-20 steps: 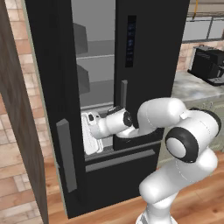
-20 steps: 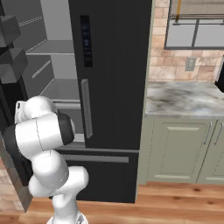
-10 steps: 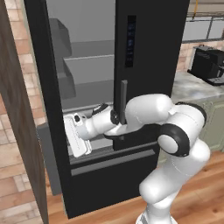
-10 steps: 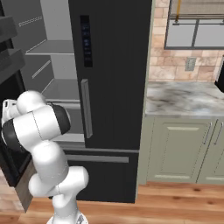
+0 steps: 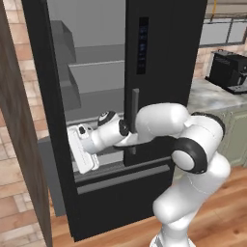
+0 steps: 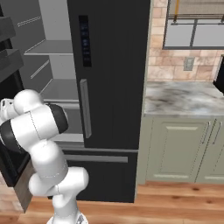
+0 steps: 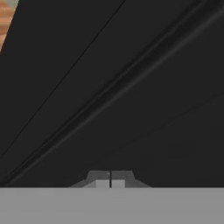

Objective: Place one of the steaks on the plate and the other in the bowl. Then place the bowl in the fridge.

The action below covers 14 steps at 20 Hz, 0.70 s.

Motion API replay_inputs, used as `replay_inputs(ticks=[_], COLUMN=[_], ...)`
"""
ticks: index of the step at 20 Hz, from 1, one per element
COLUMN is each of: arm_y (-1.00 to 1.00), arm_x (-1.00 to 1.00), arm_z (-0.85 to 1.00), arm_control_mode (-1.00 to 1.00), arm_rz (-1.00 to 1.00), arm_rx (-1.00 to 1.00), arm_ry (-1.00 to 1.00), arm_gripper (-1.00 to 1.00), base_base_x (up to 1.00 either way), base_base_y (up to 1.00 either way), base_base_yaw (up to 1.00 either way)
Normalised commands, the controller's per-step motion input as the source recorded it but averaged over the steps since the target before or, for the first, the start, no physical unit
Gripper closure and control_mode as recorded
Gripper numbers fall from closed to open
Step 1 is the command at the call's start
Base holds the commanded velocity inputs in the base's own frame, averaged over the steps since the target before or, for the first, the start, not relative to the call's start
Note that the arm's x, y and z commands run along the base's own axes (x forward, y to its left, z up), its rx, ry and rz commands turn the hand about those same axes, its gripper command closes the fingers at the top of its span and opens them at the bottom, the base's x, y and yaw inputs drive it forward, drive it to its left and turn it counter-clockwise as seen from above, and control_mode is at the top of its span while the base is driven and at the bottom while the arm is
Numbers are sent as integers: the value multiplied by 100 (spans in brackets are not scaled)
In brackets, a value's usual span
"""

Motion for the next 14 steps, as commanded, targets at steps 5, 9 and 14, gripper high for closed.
replay_inputs(ticks=[5, 9, 14], arm_y=[-96, -100, -100], arm_x=[-14, -31, -37], arm_z=[40, 46, 48], arm_control_mode=[-100, -100, -100], arm_rz=[3, 0, 0], arm_rx=[26, 37, 37], arm_ry=[0, 8, 33], arm_gripper=[100, 100, 100], base_base_x=[0, 0, 0], base_base_y=[0, 0, 0], base_base_yaw=[0, 0, 0])
